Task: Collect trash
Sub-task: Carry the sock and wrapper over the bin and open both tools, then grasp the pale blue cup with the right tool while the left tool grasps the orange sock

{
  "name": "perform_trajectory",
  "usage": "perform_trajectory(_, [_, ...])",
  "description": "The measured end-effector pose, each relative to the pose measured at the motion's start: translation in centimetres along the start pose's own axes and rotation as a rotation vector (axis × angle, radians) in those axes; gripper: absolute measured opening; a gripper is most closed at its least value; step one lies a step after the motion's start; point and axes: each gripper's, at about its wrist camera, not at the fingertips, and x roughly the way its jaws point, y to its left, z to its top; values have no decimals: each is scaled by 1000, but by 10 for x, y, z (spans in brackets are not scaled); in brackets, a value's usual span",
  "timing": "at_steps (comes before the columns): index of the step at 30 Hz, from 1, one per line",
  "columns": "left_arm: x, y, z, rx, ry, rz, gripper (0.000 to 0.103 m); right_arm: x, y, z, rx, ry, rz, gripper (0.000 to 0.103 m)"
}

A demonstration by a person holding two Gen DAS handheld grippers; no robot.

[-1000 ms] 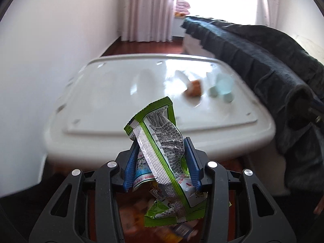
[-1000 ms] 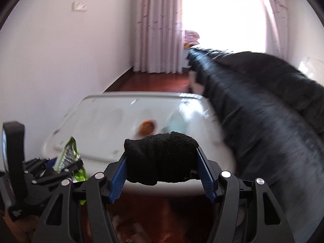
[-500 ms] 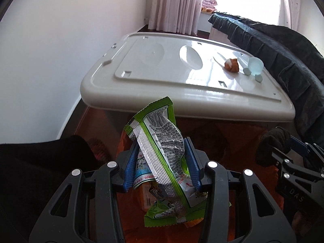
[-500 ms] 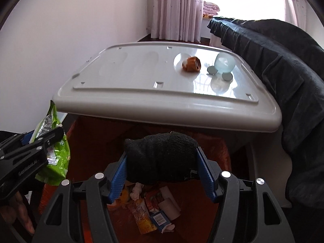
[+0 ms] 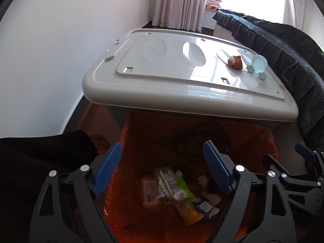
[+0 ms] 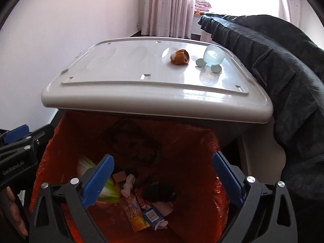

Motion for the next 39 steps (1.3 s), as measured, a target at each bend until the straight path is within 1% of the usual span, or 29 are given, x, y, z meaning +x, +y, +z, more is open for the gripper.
perform_trajectory(7, [3, -8, 0, 27, 7, -1, 81, 9, -10, 1, 31, 35, 12, 96])
perform_trajectory(12, [4, -12, 1, 36, 7, -10, 81, 11, -13, 2, 45, 40, 21, 96])
perform_trajectory(14, [2, -14, 4, 38, -4, -25, 81, 10, -15, 5, 47, 33, 22, 96])
perform_trajectory(16, [-2, -17, 12, 35, -27, -66, 81, 7, -17, 10, 45, 19, 15, 96])
perform_trajectory(19, [-10, -25, 33, 45, -85, -112, 81, 1, -31, 32, 61, -21, -3, 96])
perform_trajectory(21, [-16, -35, 47, 65, -135, -127, 81, -3, -46, 54, 80, -62, -29, 98])
perform_trajectory(22, [-18, -43, 58, 86, -169, -131, 83, -2, -56, 69, 89, -78, -45, 98])
perform_trajectory(24, [-19, -53, 68, 108, -208, -129, 87, 3, -72, 92, 103, -99, -74, 97])
perform_trajectory(25, [-19, -60, 75, 118, -232, -131, 89, 9, -83, 108, 103, -112, -97, 97])
perform_trajectory(27, [-16, -72, 86, 134, -257, -148, 89, 21, -98, 130, 111, -123, -123, 97])
perform_trajectory(28, [-14, -75, 88, 137, -262, -153, 90, 32, -107, 145, 123, -123, -121, 97])
perform_trajectory(30, [-7, -82, 94, 146, -266, -166, 90, 51, -119, 165, 139, -107, -115, 97])
perform_trajectory(33, [2, -90, 97, 158, -258, -174, 90, 89, -130, 193, 157, -69, -128, 97])
perform_trajectory(36, [13, -93, 97, 165, -243, -176, 90, 122, -135, 212, 169, -38, -137, 97])
perform_trajectory(39, [22, -91, 94, 166, -229, -169, 90, 151, -136, 222, 179, 6, -145, 95])
